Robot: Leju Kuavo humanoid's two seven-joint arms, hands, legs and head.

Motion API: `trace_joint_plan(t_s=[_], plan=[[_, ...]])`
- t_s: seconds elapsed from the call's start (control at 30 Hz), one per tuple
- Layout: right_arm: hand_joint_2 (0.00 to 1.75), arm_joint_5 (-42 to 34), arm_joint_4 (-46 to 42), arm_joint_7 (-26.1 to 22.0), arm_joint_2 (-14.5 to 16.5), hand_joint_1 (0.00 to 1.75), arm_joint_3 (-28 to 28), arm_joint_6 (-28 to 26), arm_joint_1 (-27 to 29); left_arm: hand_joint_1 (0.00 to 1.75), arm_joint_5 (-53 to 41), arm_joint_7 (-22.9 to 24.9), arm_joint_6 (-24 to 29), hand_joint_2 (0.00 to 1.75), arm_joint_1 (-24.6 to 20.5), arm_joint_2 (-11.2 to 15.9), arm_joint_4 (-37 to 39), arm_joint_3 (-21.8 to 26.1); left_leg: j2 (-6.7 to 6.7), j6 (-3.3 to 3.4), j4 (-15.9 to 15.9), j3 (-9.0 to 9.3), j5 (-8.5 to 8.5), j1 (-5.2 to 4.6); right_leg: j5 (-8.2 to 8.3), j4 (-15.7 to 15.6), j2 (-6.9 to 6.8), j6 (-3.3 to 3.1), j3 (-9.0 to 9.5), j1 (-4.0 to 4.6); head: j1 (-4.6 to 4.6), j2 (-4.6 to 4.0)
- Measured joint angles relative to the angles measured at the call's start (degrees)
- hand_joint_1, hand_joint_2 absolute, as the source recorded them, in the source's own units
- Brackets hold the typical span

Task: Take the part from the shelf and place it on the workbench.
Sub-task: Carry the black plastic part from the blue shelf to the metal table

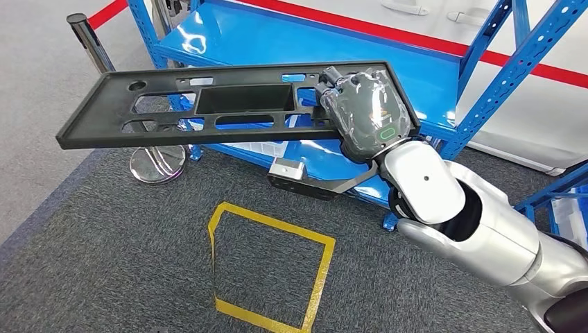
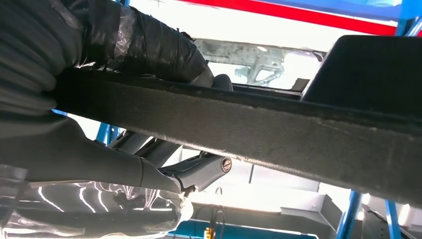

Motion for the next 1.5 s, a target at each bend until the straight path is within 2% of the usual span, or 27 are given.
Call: trace_joint_plan(t_s=[0.03,0.1,0.13,0.2,0.27,0.3,0.37,0.43,0.47,0.5,0.57,0.63,0.77,0.83,0.9,0.93,0.97,1.03,1.1,1.17,1.23,1.27,1.3,1.37,1.43,1.47,1.5], plan=[[1.75,0.1,0.1,0.1,0.0,1.75,0.0,0.0,-0.1,0.00,0.0,-0.1,0.0,1.75,0.0,-0.1,0.0,0.0,-0.03,0.03,-0.1,-0.33,0.38,-0.27,1.33,-3.1,0.00,-1.13,2.50,0.63,-0.02,0.00],[1.75,0.2,0.1,0.2,0.0,1.75,0.0,0.1,-0.2,0.00,0.0,-0.3,0.0,1.75,0.1,-0.4,0.0,0.0,0.02,-0.17,-0.6,-0.59,1.26,-0.39,1.68,-10.6,-0.11,-3.22,7.56,1.66,-0.29,0.00],[1.75,0.3,0.1,0.3,0.0,1.75,0.0,0.1,-0.3,0.00,0.1,-0.3,0.0,1.75,0.1,-0.5,0.0,0.0,0.13,-0.36,-1.0,-0.57,1.82,-0.13,1.41,-13.3,-0.17,-3.88,9.06,2.05,-0.42,0.00],[1.75,0.4,0.1,0.4,0.0,1.75,0.0,0.1,-0.5,0.00,0.1,0.0,0.0,1.75,0.1,-0.7,0.0,0.0,0.23,-0.90,-2.3,-0.34,3.05,0.36,2.11,-16.0,-0.18,-4.24,10.00,2.45,-0.31,0.00],[1.75,0.4,0.2,0.4,0.1,1.75,0.0,0.2,-0.6,0.00,0.2,0.3,0.0,1.75,0.1,-0.5,0.0,0.0,0.17,-1.33,-2.7,-0.50,2.83,0.20,4.24,-18.5,-0.43,-4.12,10.58,2.10,-0.08,0.00],[1.75,0.4,0.2,0.4,0.2,1.75,0.0,0.2,-0.6,0.00,0.3,0.4,0.0,1.75,0.1,-0.5,0.0,0.0,0.14,-1.61,-1.4,-1.08,1.54,0.06,5.22,-19.8,-0.60,-3.97,10.80,1.69,-0.08,0.01],[1.75,0.4,0.2,0.3,0.4,1.75,0.0,0.3,-0.7,0.00,0.4,0.5,0.0,1.75,0.2,-0.5,0.0,0.0,0.15,-2.42,4.6,-3.37,-2.66,0.35,6.31,-20.6,-0.81,-3.48,10.44,1.00,-0.14,0.01],[1.75,0.4,0.3,0.3,0.5,1.75,0.0,0.3,-0.7,0.00,0.4,0.5,0.0,1.75,0.2,-0.4,0.0,0.0,0.23,-3.53,10.3,-5.02,-4.86,1.07,6.54,-19.7,-0.99,-2.82,9.30,0.42,-0.14,0.00],[1.75,0.4,0.3,0.3,0.5,1.75,0.1,0.3,-0.7,0.00,0.5,0.5,0.0,1.75,0.2,-0.3,0.0,0.0,0.28,-4.19,10.7,-4.61,-4.53,1.43,6.48,-19.0,-1.05,-2.39,8.59,0.02,-0.15,0.00],[1.75,0.4,0.3,0.3,0.5,1.75,0.1,0.4,-0.6,0.00,0.5,0.5,0.1,1.75,0.2,-0.2,0.0,0.0,0.36,-4.89,8.9,-3.11,-3.43,1.83,6.32,-18.0,-1.08,-1.83,7.77,-0.48,-0.16,0.00],[1.75,0.4,0.4,0.3,0.6,1.75,0.2,0.6,-0.7,0.00,0.5,0.5,0.1,1.75,0.2,-0.2,0.0,0.0,0.38,-6.23,2.6,1.23,-1.88,2.47,5.74,-15.6,-1.00,-0.39,5.94,-1.29,-0.26,0.00],[1.75,0.4,0.3,0.3,0.8,1.75,0.2,0.9,-0.8,0.00,0.5,0.5,0.1,1.75,0.1,-0.1,0.0,0.0,0.03,-5.77,-0.1,2.76,-1.72,2.43,5.17,-13.5,-0.86,0.84,4.59,-1.32,-0.30,0.00],[1.75,0.4,0.4,0.1,0.9,1.75,0.3,1.8,-1.1,0.00,0.5,0.6,0.3,1.75,0.0,0.0,0.0,0.0,-0.70,-2.21,0.6,1.68,-1.67,2.30,4.19,-11.4,-0.75,1.96,3.45,-1.36,-0.25,0.01],[1.75,0.4,0.4,0.1,0.9,1.75,0.4,2.0,-1.2,0.00,0.5,0.6,0.3,1.75,0.0,0.0,0.0,0.0,-0.89,-1.15,0.4,1.19,-0.98,2.35,0.83,-7.2,-0.45,2.18,1.72,-1.43,-0.20,0.00],[1.75,0.3,0.5,0.1,0.9,1.75,0.5,2.0,-1.2,0.00,0.5,0.6,0.3,1.75,0.1,0.0,0.0,0.0,-1.29,-0.71,0.3,0.42,-0.35,2.28,-3.26,-0.1,-0.18,2.18,-0.99,-1.34,-0.17,0.00],[1.75,0.3,0.5,0.1,1.0,1.75,0.6,2.1,-1.2,0.00,0.5,0.6,0.3,1.75,0.1,0.0,0.0,0.0,-1.62,-0.70,0.3,0.03,-0.05,2.24,-4.26,2.4,-0.09,2.11,-1.79,-1.32,-0.18,0.00],[1.75,0.3,0.6,0.1,1.0,1.75,0.6,2.1,-1.2,0.00,0.5,0.6,0.3,1.75,0.1,0.0,0.0,0.0,-2.07,-0.78,0.4,-0.31,0.25,2.20,-4.17,3.0,0.00,1.94,-1.66,-1.29,-0.18,0.00],[1.75,0.3,0.7,0.1,1.0,1.75,0.7,2.3,-1.3,0.00,0.5,0.5,0.3,1.75,0.2,0.0,0.0,0.0,-3.11,-1.09,0.4,-0.79,0.80,2.17,-1.42,-1.9,0.75,1.26,1.64,-1.20,-0.17,0.00],[1.75,0.2,0.8,0.1,1.0,1.75,0.7,2.3,-1.5,0.00,0.5,0.5,0.3,1.75,0.1,-0.1,0.0,0.0,-4.09,-1.59,0.3,-1.21,1.35,2.22,0.96,-9.1,3.46,0.48,5.74,-1.06,-0.22,0.00],[1.75,0.1,0.8,0.1,1.0,1.75,0.7,2.4,-1.7,0.00,0.5,0.5,0.3,1.75,0.1,-0.2,0.0,0.0,-5.01,-2.48,0.0,-1.62,2.04,2.44,1.56,-12.2,4.94,0.33,7.12,-0.73,-0.14,0.00],[1.75,-0.1,0.8,0.1,1.0,1.75,0.8,2.5,-1.8,0.00,0.5,0.6,0.3,1.75,0.2,-0.1,0.0,0.0,-5.93,-3.46,-0.7,-1.78,2.85,2.68,2.24,-12.8,3.74,0.40,7.13,-0.61,0.01,0.00],[1.75,-0.3,0.9,0.2,1.1,1.75,0.9,2.6,-1.8,0.00,0.5,0.6,0.4,1.75,0.3,-0.1,0.0,0.0,-5.16,-3.75,-0.7,-1.99,2.76,2.64,2.71,-13.3,3.03,0.30,7.21,-0.71,-0.04,0.00],[1.75,-0.4,0.9,0.2,1.1,1.75,1.1,2.6,-1.9,0.00,0.5,0.7,0.4,1.75,0.3,0.0,0.0,0.0,-3.85,-3.91,0.3,-2.53,1.96,2.51,3.20,-13.8,2.26,0.09,7.24,-0.84,-0.17,0.00],[1.75,-0.5,1.1,0.3,1.3,1.75,1.4,2.6,-2.0,0.00,0.5,0.8,0.4,1.75,0.3,0.0,0.0,0.0,-0.64,-3.99,5.6,-4.91,-1.68,2.22,3.92,-14.4,0.64,-0.31,6.95,-0.73,-0.42,0.00],[1.75,-0.5,1.2,0.3,1.3,1.75,1.8,2.6,-1.9,0.00,0.5,0.8,0.4,1.75,0.1,-0.1,0.0,0.0,0.13,-4.13,12.2,-7.27,-4.94,2.10,4.19,-14.2,-0.88,-0.53,6.33,-0.36,-0.50,0.00],[1.75,-0.5,1.2,0.3,1.3,1.75,2.0,2.6,-1.8,0.00,0.5,0.8,0.4,1.75,0.1,0.0,0.0,0.0,0.19,-4.15,13.5,-7.32,-5.30,2.04,4.25,-14.1,-1.62,-0.55,6.05,-0.20,-0.51,0.00],[1.75,-0.6,1.3,0.3,1.3,1.75,2.2,2.6,-1.7,0.00,0.4,0.8,0.4,1.75,0.2,0.0,0.0,0.0,0.30,-4.08,12.7,-6.23,-4.71,1.94,4.28,-13.9,-2.32,-0.56,5.81,-0.06,-0.51,0.00]])
